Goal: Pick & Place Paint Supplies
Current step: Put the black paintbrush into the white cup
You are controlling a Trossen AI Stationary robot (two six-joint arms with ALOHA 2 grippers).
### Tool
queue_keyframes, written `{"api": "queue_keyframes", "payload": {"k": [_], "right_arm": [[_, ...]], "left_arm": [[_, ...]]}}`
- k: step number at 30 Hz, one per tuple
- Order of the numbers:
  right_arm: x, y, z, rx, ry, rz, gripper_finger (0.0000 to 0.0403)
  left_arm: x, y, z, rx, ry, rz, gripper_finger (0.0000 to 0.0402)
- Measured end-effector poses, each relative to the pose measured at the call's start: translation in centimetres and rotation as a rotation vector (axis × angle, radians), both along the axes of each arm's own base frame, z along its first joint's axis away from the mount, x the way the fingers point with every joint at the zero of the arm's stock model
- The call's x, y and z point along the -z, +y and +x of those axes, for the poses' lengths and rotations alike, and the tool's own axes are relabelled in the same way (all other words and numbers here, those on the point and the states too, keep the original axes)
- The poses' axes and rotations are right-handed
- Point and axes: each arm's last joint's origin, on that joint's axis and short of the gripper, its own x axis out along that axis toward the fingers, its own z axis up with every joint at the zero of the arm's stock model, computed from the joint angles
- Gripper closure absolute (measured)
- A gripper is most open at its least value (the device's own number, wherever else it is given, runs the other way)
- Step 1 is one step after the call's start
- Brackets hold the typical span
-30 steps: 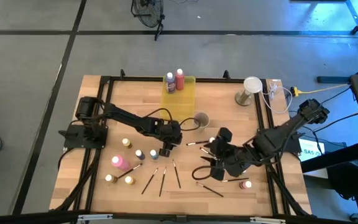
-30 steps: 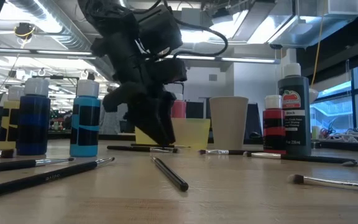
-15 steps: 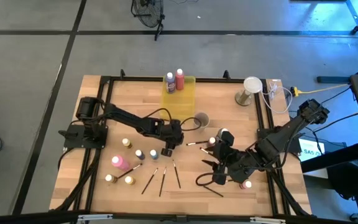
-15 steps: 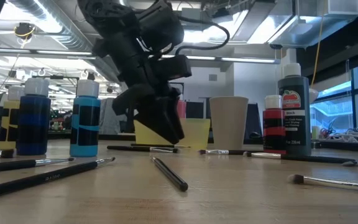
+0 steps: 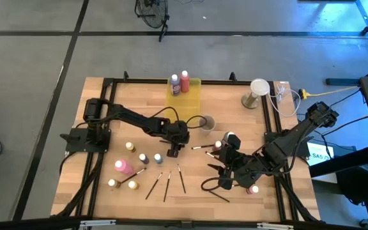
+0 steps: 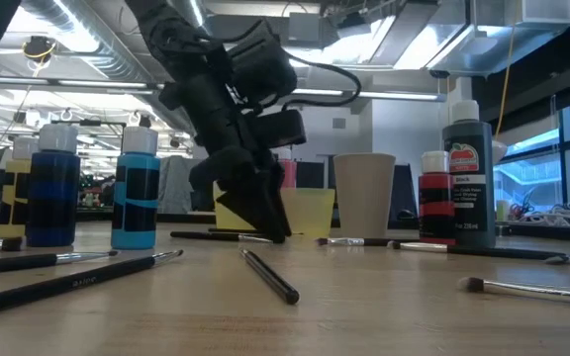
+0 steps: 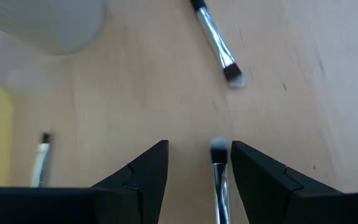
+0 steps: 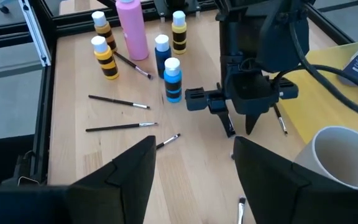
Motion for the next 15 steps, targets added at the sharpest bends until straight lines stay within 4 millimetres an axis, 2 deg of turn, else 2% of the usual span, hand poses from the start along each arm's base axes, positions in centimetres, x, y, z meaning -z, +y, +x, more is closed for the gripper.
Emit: {"api": "queue_keyframes", "payload": {"k": [5,15], "right_arm": [[0.00,0.00,0.00,0.000,0.000,0.000,0.0183],[-0.01,0.01,0.01,0.000,-0.001,0.001,0.0183]], "left_arm": [[0.85,-0.37,0.19,0.010,0.014,-0.002,0.0231],[1.15,-0.47,-0.21,-0.015,0.072,-0.007,0.0231]]}}
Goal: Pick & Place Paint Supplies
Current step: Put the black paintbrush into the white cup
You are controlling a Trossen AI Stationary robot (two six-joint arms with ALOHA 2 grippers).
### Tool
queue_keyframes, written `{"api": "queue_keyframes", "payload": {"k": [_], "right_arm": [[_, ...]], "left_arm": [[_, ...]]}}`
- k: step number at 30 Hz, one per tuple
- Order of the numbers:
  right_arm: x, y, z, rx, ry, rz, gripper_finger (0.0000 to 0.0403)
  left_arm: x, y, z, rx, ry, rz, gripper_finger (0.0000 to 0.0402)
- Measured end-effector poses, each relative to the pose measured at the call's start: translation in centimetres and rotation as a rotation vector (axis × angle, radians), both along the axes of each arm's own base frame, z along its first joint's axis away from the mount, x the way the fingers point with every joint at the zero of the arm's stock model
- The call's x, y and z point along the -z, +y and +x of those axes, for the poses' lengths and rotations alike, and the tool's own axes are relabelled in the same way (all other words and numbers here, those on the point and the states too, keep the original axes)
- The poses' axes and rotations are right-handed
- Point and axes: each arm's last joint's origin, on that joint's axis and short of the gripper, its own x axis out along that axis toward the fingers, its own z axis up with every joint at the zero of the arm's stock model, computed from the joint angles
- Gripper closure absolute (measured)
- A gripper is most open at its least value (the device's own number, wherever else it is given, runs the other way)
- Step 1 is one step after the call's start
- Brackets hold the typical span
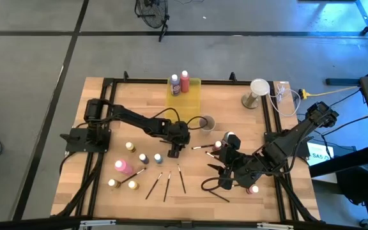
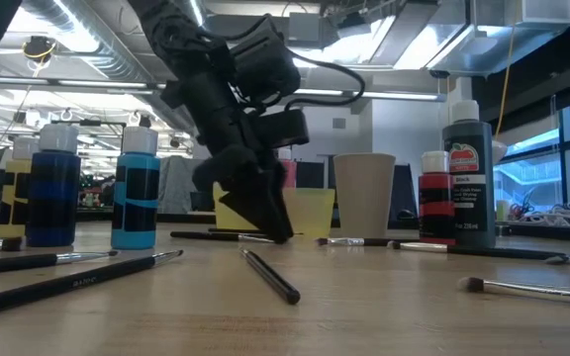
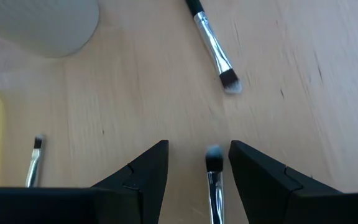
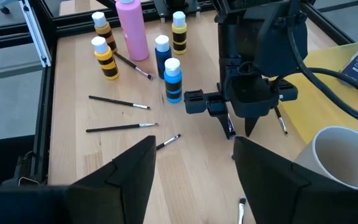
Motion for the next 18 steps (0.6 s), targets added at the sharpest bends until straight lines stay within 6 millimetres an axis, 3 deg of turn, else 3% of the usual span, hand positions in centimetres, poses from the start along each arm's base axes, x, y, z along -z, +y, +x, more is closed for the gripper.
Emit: {"api": "queue_keyframes", "payload": {"k": [11,18], "right_arm": [[0.00,0.00,0.00,0.000,0.000,0.000,0.0183],[-0.02,0.02,0.02,0.000,-0.003,0.003,0.0183]], "left_arm": [[0.07,-0.02,-0.09,-0.004,0.007,-0.010,0.0232],[0.10,-0.08,-0.12,-0.012,0.009,-0.019,0.0273]]}}
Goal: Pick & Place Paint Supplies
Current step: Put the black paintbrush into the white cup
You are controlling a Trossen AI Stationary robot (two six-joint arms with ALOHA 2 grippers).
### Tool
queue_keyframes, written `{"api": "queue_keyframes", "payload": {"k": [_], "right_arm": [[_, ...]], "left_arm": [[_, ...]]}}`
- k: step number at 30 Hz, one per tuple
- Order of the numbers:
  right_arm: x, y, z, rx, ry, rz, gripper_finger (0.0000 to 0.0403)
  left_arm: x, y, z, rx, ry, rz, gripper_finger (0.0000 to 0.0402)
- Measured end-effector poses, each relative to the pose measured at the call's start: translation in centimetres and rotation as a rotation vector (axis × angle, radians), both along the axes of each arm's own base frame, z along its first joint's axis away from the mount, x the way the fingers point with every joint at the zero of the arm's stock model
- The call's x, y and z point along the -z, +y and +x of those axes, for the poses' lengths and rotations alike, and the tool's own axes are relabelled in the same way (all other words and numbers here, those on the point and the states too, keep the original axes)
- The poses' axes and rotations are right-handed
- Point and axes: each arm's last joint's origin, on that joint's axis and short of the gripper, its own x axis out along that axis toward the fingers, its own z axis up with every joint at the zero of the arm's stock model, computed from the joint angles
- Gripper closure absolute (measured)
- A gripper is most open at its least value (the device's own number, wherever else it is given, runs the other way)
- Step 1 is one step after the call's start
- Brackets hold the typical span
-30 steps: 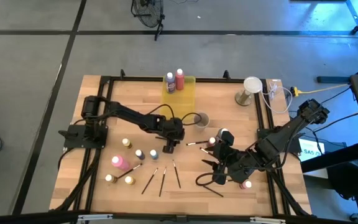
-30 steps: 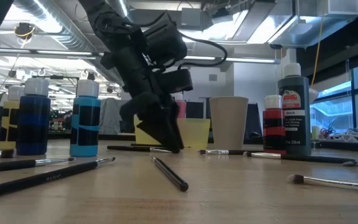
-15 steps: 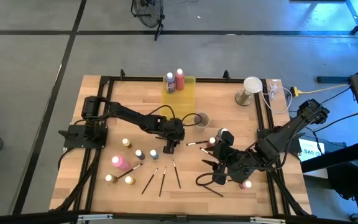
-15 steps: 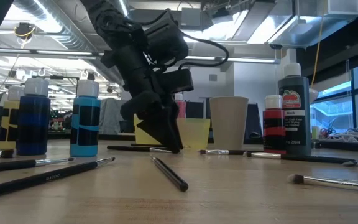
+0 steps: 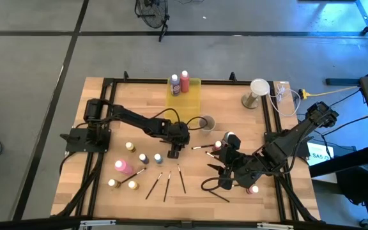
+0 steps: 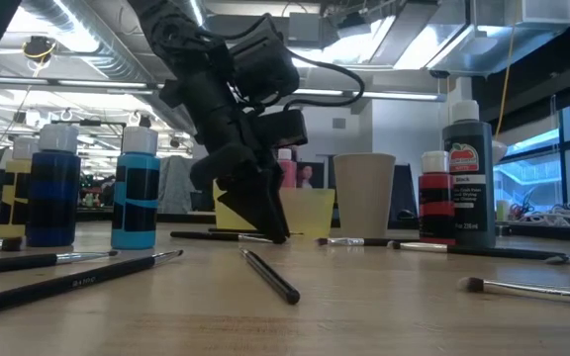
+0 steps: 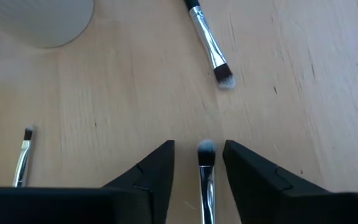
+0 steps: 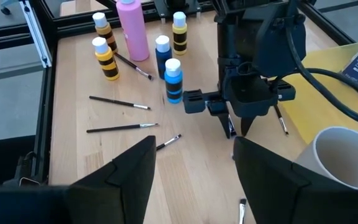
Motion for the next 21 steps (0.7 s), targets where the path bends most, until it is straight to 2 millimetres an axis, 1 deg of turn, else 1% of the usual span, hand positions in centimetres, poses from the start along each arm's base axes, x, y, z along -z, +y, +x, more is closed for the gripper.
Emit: {"api": "queue_keyframes", "payload": {"k": [10,15,21], "right_arm": [[-0.01,0.01,0.01,0.000,-0.002,0.002,0.0183],[-0.01,0.01,0.01,0.000,-0.001,0.001,0.0183],[0.16,0.10,0.13,0.000,0.002,-0.002,0.0183]], "left_arm": [[0.02,-0.46,-0.02,0.024,0.003,0.006,0.0347],[0.02,-0.53,-0.04,0.064,0.003,-0.016,0.0391],[0.02,-0.82,-0.04,0.070,0.004,0.000,0.0396]]}}
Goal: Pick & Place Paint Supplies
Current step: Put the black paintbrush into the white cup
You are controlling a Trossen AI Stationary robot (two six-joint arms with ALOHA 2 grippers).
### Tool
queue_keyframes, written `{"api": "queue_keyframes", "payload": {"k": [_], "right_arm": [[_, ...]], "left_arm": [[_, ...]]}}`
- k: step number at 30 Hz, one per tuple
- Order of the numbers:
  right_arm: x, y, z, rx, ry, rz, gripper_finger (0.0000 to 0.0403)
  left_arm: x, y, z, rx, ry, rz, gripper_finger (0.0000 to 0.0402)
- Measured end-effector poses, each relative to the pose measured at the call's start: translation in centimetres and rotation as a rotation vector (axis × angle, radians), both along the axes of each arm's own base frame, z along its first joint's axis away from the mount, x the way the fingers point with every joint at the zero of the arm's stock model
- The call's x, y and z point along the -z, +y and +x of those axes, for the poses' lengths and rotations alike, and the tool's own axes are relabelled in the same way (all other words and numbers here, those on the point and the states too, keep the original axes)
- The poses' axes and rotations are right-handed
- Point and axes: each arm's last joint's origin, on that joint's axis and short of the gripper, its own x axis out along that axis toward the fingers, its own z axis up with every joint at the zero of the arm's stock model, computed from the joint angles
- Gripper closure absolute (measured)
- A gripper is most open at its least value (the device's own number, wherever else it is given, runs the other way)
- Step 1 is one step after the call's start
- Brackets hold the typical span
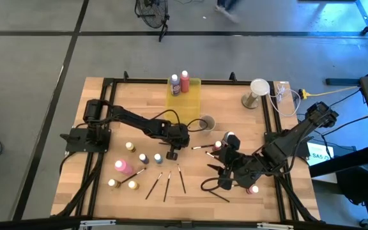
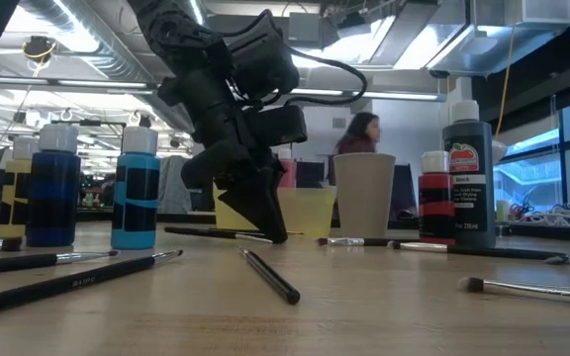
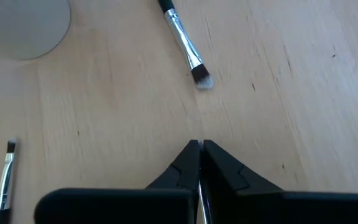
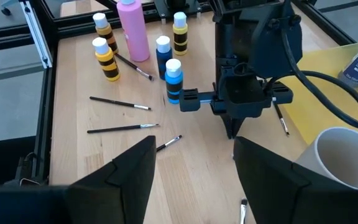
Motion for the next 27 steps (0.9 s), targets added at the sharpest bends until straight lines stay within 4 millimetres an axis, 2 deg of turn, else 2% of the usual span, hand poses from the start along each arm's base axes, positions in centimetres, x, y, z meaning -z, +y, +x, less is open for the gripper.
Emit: {"api": "queue_keyframes", "payload": {"k": [6,11,19,27], "right_arm": [[0.3,0.1,0.2,0.003,0.007,-0.011,0.0183],[0.3,0.1,0.1,0.019,-0.005,-0.030,0.0183],[0.3,0.2,0.1,0.017,-0.002,-0.033,0.0183],[0.3,0.1,0.1,0.031,-0.014,-0.047,0.0183]], "left_arm": [[-0.6,-0.5,-0.2,-0.003,-0.004,0.053,0.0397],[-2.7,-1.2,-0.7,-0.005,-0.018,0.098,0.0399],[-10.1,-2.8,-1.8,-0.034,-0.248,0.213,0.0399],[-18.9,-4.2,-4.6,-0.032,-0.656,0.169,0.0399]]}}
